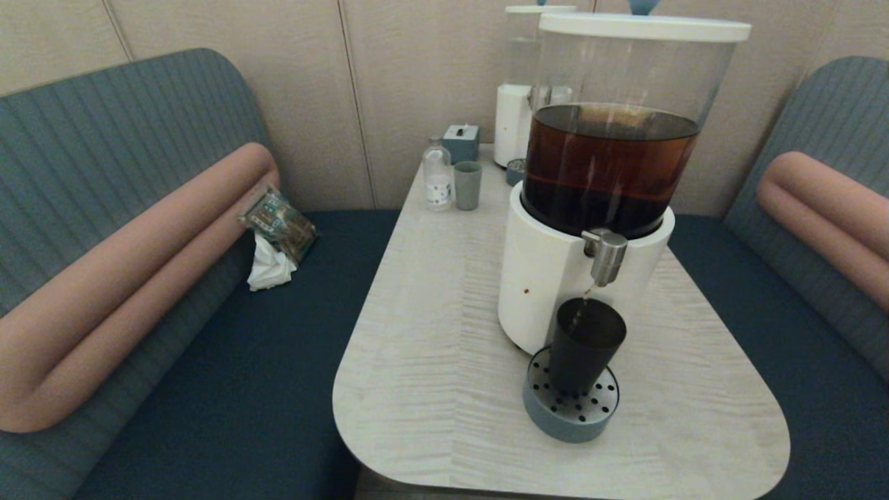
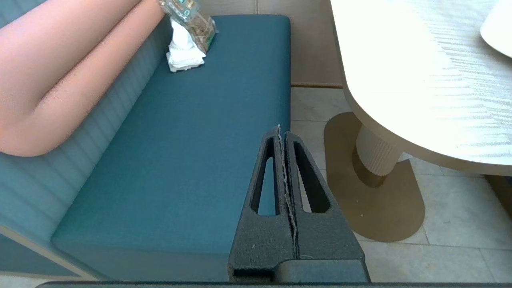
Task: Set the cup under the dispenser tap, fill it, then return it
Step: Turn off the faucet
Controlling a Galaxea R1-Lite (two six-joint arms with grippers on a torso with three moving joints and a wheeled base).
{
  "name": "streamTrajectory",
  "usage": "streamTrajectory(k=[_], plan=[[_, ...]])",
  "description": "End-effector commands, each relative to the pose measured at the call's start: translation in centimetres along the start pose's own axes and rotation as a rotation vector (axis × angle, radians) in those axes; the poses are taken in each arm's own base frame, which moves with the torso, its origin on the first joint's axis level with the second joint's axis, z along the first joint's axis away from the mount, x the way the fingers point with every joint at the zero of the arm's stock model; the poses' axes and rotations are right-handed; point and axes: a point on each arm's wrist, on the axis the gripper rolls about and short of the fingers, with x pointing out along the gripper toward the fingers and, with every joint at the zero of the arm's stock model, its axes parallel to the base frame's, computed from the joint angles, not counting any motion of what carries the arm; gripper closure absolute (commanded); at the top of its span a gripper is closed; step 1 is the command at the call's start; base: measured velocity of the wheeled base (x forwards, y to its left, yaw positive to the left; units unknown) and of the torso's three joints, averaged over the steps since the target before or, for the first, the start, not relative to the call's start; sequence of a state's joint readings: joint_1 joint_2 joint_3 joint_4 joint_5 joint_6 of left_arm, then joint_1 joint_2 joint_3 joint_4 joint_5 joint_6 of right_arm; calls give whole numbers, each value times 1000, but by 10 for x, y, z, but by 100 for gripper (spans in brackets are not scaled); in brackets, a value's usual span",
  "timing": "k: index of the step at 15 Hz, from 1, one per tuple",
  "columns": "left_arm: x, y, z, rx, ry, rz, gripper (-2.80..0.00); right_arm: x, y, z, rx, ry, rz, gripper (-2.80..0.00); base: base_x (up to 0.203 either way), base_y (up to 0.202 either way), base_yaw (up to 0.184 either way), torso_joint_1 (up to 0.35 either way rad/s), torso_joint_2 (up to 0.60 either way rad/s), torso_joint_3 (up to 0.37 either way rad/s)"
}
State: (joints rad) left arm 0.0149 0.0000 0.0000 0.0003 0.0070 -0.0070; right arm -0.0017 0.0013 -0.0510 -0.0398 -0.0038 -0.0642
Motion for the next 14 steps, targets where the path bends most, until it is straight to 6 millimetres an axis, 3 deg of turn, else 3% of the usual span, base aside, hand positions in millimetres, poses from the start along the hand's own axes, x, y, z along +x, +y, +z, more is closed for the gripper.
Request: streamTrajectory(k=[1, 4, 14], plan=[[0, 0, 0, -1, 3, 1, 0, 3, 1, -12, 35, 28, -2, 0, 0, 0, 0, 0, 0, 0], [0, 0, 0, -1, 3, 1, 0, 2, 1, -20, 45, 130, 9, 0, 0, 0, 0, 0, 0, 0], [0, 0, 0, 12, 6, 1, 0, 2, 1, -19, 87, 130, 6, 0, 0, 0, 0, 0, 0, 0]])
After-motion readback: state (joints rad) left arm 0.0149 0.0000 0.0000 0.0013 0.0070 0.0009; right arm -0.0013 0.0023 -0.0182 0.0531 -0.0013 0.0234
